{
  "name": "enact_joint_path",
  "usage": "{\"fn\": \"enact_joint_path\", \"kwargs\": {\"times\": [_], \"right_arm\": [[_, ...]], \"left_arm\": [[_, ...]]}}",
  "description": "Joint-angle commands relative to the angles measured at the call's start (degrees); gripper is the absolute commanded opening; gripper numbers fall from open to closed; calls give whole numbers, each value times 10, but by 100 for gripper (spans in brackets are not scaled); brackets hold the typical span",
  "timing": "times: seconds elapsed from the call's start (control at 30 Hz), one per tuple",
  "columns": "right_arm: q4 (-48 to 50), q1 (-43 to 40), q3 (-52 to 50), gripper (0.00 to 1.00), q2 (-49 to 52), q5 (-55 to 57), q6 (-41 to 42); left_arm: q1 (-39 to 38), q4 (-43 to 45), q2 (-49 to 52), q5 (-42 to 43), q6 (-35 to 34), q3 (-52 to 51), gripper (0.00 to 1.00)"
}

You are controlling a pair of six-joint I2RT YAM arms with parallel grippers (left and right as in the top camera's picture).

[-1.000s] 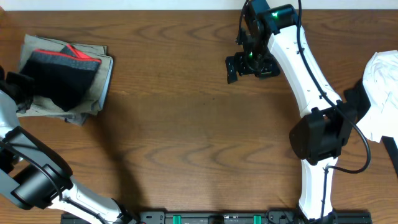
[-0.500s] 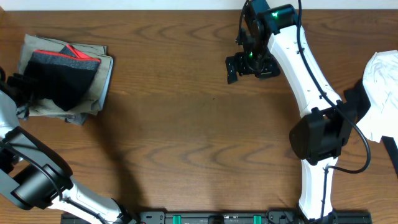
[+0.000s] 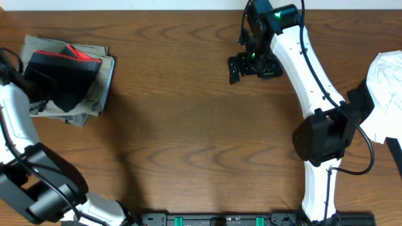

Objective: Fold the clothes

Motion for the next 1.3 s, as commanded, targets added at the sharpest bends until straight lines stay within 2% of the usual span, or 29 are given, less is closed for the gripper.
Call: {"fn": "enact_joint_path", "kwargs": {"times": [0.0, 0.03, 0.33, 0.77, 1.27], "right_arm": [[-1, -3, 9, 99, -13, 1, -9], [-1, -2, 9, 99, -13, 1, -9], [0, -3, 9, 99, -13, 1, -14], [-1, -3, 9, 99, -13, 1, -16], [-1, -3, 9, 99, -13, 1, -19]], "left_arm": [[1, -4, 26, -4, -4, -19, 41], [1, -6, 31, 0, -4, -20, 38], [0, -9, 93, 17, -3, -22, 38], [-4, 99, 99, 243, 9, -22, 37], [-5, 109, 92, 441, -6, -21, 38]]}}
